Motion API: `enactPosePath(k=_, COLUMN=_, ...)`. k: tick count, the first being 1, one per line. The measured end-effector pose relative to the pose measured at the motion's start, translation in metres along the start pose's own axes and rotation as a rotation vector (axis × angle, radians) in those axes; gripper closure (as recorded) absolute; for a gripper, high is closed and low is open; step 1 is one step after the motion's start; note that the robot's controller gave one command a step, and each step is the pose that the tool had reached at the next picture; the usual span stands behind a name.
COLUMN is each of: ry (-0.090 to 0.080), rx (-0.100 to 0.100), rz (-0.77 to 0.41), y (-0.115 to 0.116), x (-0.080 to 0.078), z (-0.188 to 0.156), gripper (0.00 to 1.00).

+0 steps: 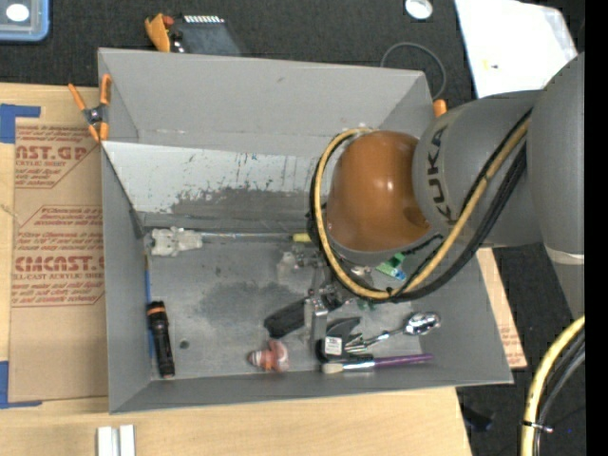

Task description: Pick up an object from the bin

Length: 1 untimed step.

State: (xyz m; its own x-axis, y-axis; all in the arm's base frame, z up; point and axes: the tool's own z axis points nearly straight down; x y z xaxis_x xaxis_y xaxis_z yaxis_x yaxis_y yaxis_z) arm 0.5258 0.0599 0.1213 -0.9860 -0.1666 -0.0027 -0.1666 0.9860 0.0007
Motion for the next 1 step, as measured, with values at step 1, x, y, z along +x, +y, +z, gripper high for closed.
enactPosePath(k=1, ry=-0.008, rx=0.001, rz=-0.194, y=0.0022, x=0.0358, z=-0.0210, gripper=0.00)
